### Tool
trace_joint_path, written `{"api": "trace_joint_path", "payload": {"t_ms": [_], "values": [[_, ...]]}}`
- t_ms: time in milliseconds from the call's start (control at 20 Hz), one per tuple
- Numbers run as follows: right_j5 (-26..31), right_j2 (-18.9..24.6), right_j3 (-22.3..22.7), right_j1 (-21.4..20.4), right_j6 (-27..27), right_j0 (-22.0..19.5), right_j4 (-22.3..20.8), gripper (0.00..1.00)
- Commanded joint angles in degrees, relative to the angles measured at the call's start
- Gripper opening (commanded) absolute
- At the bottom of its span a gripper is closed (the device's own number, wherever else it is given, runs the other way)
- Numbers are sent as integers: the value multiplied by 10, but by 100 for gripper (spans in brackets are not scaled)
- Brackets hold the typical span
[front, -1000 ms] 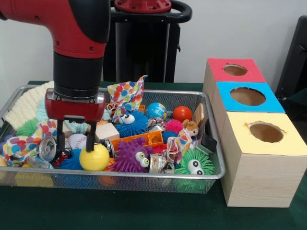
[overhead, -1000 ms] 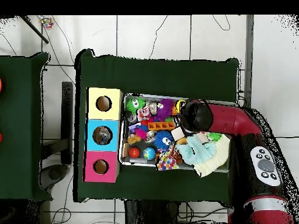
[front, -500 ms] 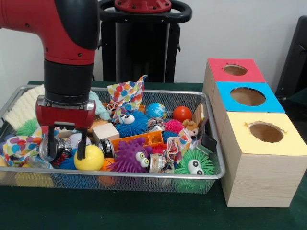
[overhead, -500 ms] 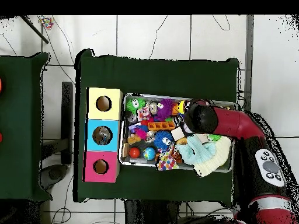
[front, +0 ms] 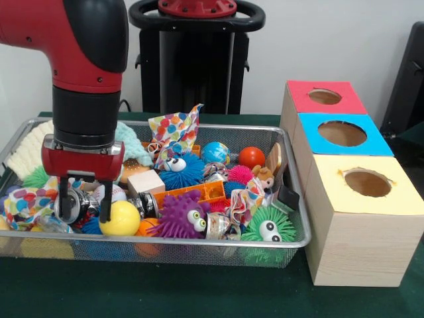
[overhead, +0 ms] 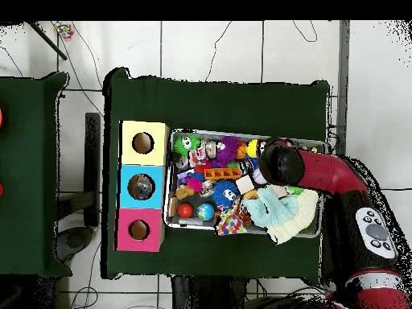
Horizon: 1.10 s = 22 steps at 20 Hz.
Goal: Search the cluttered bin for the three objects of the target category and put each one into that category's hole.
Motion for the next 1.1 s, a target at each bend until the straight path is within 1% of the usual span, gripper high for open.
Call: {"api": "trace_joint_path", "payload": {"t_ms": [50, 300, 500, 650, 750, 900, 1000, 1100], "values": [[6, 4, 28, 45, 71, 7, 5, 100], [-19, -1, 28, 58, 71, 5, -5, 100], [-18, -3, 20, 75, 66, -6, -3, 100], [-24, -9, 9, 86, 66, -18, -3, 100], [-23, -6, 5, 90, 57, -31, -3, 100], [-13, 5, 24, 97, 34, -61, -4, 100], [-35, 3, 37, 113, 34, -74, -14, 100], [-48, 3, 37, 145, 29, -87, -23, 100]]}}
